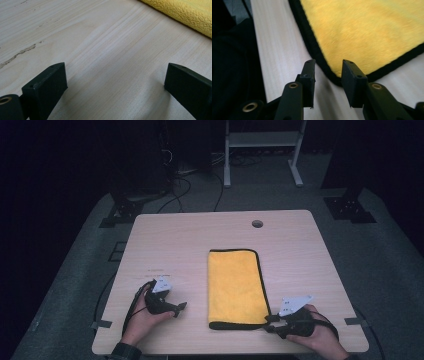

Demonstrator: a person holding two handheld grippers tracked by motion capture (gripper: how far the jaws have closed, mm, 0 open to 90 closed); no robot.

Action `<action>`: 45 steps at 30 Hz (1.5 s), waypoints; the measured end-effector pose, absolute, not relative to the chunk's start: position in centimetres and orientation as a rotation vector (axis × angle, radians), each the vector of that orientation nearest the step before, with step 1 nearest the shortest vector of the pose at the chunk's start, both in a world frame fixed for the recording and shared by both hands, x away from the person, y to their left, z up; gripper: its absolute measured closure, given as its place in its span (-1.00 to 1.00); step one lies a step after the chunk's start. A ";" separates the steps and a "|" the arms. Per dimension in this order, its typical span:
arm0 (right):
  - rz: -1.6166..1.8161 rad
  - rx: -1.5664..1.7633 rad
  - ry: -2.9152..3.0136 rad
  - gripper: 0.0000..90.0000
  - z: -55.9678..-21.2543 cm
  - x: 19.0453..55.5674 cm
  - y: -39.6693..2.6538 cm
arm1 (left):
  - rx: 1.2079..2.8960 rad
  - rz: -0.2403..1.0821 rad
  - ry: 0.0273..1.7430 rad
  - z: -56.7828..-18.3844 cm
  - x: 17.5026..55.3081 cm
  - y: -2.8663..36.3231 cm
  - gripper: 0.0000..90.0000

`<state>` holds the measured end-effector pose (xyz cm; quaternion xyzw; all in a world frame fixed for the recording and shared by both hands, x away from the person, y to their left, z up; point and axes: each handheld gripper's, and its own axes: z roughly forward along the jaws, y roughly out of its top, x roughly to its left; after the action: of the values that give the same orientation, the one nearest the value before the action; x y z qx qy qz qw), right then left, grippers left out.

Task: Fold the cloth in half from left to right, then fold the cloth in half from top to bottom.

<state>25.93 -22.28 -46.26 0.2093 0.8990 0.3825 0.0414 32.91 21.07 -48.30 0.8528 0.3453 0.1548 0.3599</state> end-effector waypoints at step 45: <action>1.195 0.981 2.454 -0.06 -44.8 41.1 -21.5 | 2.133 0.382 0.842 -44.9 40.0 16.4 -0.18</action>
<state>41.14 -21.51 -44.76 0.3358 0.8399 0.4090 0.1205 39.98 16.44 -44.92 0.8420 0.3324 0.1508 0.3973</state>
